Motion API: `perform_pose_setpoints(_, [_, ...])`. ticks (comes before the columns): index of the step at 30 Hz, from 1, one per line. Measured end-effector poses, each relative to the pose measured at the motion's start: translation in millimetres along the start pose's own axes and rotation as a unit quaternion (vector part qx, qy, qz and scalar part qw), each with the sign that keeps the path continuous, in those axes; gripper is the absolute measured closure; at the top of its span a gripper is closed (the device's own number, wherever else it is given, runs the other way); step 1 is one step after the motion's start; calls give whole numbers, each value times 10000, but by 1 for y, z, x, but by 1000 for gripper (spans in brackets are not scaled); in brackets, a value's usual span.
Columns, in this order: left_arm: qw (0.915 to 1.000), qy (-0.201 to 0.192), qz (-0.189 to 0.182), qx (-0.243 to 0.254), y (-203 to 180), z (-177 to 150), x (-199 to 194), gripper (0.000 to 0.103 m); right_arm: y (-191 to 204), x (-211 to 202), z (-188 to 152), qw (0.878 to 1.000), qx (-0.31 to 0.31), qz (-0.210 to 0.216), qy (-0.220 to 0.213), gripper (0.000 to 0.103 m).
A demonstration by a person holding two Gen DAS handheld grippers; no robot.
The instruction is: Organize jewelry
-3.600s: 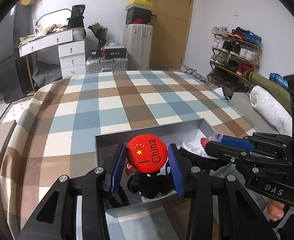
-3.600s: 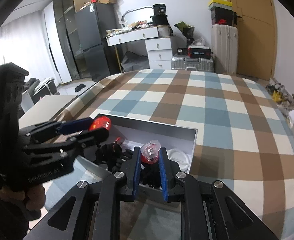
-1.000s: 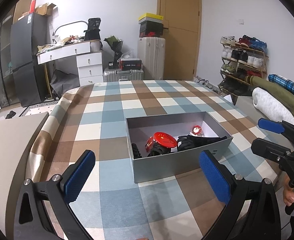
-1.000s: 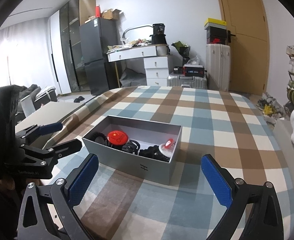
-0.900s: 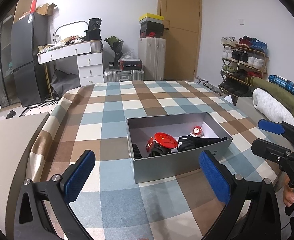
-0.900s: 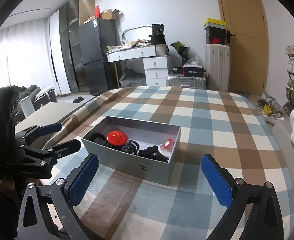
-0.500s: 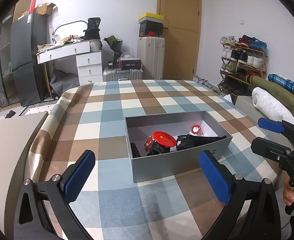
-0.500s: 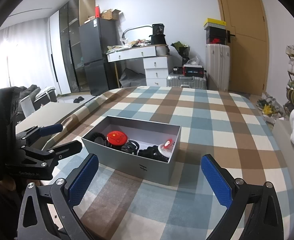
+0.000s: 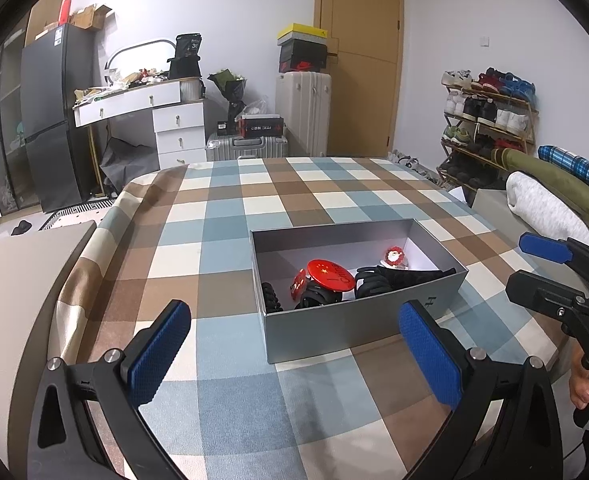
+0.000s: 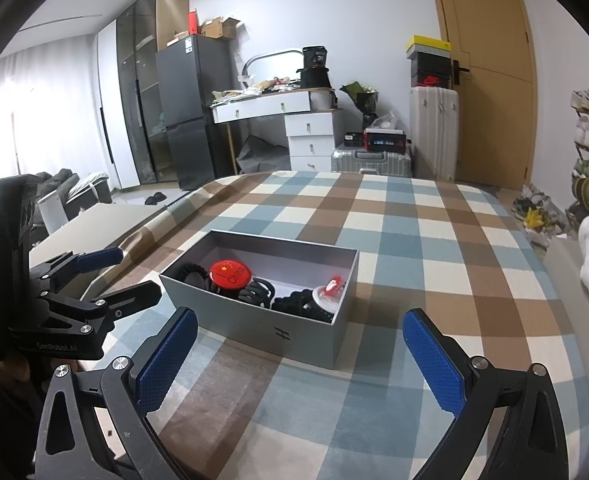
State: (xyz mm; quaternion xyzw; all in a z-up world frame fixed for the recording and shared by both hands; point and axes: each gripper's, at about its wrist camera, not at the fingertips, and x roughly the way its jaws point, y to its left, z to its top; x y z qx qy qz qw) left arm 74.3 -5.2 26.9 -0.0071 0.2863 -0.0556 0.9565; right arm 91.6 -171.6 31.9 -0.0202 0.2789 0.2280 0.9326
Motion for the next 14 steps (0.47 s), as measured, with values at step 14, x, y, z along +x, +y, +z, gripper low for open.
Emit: perform_pose_setpoints(14, [10000, -6, 11, 18, 0, -1, 1, 1, 0, -1, 0, 10000, -14, -3, 23, 0])
